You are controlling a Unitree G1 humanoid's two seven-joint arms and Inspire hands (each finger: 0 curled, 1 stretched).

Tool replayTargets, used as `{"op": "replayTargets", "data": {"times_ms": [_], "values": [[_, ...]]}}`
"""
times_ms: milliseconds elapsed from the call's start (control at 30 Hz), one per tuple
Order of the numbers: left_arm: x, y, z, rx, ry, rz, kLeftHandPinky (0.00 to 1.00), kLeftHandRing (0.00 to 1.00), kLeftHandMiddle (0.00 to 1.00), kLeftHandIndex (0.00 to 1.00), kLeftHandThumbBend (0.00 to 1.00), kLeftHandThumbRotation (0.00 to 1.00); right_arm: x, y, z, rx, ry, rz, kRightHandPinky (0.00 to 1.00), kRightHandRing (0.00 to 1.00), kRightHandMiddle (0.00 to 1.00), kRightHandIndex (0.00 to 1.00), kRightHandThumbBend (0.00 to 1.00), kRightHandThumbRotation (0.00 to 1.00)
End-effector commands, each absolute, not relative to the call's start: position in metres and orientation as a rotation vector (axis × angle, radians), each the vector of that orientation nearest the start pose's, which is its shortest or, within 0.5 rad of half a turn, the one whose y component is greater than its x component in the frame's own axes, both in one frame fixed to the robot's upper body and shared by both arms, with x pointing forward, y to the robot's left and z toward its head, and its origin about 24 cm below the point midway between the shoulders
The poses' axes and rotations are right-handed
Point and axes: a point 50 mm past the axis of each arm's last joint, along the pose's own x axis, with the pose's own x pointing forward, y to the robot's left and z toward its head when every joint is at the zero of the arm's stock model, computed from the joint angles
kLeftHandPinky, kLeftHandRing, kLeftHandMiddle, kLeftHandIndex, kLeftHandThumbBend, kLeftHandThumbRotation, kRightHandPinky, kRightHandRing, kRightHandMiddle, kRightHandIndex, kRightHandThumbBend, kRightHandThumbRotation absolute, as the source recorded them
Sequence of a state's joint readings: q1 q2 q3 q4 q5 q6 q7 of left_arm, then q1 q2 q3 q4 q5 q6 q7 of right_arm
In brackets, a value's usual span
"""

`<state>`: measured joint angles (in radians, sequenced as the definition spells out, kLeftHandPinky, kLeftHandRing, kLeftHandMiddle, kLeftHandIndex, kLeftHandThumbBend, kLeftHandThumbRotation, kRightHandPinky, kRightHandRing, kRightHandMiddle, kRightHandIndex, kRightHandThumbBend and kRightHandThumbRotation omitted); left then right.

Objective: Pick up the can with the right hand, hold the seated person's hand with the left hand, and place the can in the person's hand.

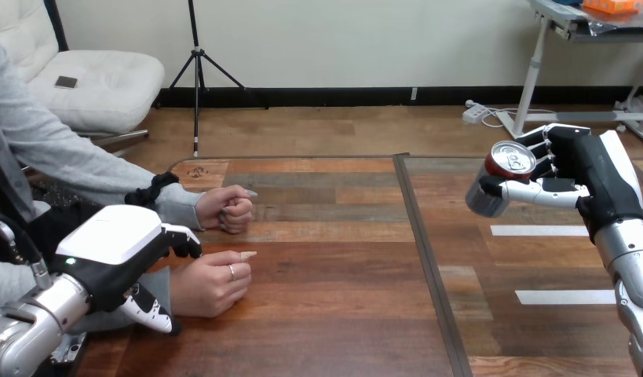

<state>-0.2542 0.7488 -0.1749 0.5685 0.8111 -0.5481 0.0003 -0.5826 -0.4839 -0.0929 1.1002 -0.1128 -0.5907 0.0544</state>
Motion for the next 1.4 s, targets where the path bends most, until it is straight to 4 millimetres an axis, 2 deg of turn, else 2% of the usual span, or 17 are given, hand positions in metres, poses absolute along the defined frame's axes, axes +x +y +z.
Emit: {"op": "replayTargets", "data": {"times_ms": [0, 567, 1367], "values": [[0.293, 0.272, 0.064, 1.533, -0.087, -0.449, 0.64, 0.69, 0.71, 0.7, 1.0, 0.17, 0.339, -0.284, 0.1, -0.498, -0.23, -0.094, 0.33, 0.37, 0.43, 0.45, 0.71, 0.0], [0.297, 0.279, 0.059, 1.577, -0.008, -0.439, 0.65, 0.7, 0.72, 0.7, 1.0, 0.13, 0.338, -0.284, 0.101, -0.464, -0.239, -0.094, 0.33, 0.37, 0.43, 0.45, 0.7, 0.0], [0.298, 0.289, 0.057, 1.583, 0.044, -0.401, 0.67, 0.73, 0.74, 0.73, 1.0, 0.19, 0.338, -0.282, 0.103, -0.48, -0.257, -0.082, 0.33, 0.37, 0.43, 0.45, 0.7, 0.0]]}}
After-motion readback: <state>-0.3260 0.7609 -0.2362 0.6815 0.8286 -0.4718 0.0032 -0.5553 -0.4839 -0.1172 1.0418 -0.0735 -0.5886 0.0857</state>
